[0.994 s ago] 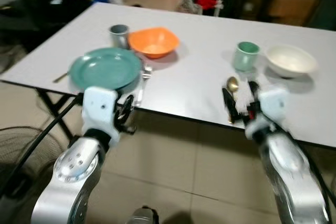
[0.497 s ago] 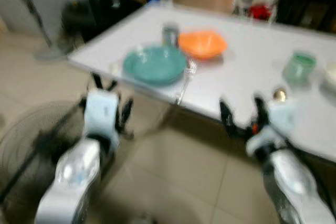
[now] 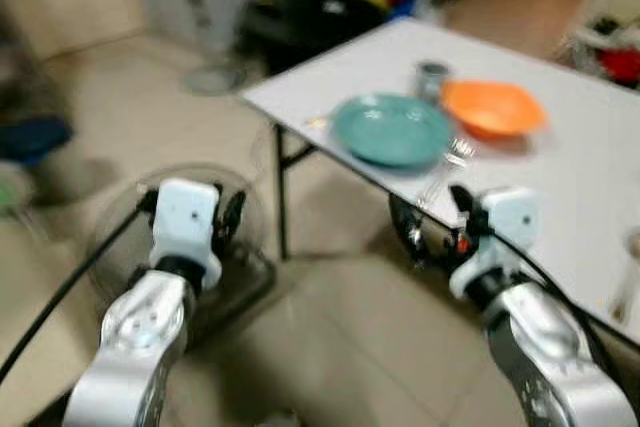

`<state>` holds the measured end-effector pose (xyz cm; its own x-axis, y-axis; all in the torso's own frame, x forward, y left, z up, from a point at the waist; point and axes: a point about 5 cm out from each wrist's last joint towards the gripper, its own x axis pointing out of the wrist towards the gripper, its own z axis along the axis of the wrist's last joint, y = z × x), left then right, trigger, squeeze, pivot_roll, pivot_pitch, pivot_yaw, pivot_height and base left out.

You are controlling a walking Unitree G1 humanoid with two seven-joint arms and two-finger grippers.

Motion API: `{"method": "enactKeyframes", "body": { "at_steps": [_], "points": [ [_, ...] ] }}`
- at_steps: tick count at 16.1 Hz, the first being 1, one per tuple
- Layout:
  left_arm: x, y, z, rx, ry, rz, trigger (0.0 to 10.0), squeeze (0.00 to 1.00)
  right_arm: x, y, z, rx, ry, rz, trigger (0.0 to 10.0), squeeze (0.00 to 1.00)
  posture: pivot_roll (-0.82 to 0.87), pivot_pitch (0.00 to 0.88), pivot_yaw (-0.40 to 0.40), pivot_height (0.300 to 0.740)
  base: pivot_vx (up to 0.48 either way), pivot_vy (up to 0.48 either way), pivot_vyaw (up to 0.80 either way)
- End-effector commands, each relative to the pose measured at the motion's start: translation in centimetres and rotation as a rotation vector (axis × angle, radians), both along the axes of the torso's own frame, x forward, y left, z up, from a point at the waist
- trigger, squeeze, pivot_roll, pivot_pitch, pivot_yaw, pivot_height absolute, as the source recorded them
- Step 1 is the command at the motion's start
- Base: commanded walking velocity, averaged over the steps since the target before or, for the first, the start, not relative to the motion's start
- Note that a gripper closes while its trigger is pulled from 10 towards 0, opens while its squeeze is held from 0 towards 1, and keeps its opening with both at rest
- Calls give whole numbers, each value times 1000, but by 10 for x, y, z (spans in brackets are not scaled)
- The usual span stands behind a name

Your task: Setting the table

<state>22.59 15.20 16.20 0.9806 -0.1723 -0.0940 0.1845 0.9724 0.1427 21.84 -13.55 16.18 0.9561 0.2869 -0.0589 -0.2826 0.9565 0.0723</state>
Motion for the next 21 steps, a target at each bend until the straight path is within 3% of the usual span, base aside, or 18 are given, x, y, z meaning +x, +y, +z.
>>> {"method": "enactKeyframes", "body": {
  "at_steps": [1, 6, 13, 18, 21],
  "points": [
    [-3, -1, 0, 3, 1, -4, 10000, 0, 1, -5, -1, 5, 15, -17, 10000, 1000, 140, 0, 21, 740, 0, 0, 800],
    [-2, 3, 4, -2, -12, 13, 10000, 0, 7, 0, -2, 24, 30, -2, 10000, 1000, 161, 0, 9, 740, 0, 0, 800],
    [3, 4, 14, 4, -47, 6, 10000, 0, 12, -1, -4, 75, 37, -35, 10000, 1000, 178, 0, 6, 740, 0, 308, 800],
    [7, 6, 15, 7, -50, 6, 10000, 0, 16, -2, -7, 95, 47, -82, 10000, 1000, 162, 0, 23, 740, 0, 323, 98],
    [13, 1, 16, -8, -56, -3, 10000, 0, 19, -6, 1, 8, 6, -101, 10000, 1000, 148, 0, 8, 740, 0, 320, 0]
  ]
}}
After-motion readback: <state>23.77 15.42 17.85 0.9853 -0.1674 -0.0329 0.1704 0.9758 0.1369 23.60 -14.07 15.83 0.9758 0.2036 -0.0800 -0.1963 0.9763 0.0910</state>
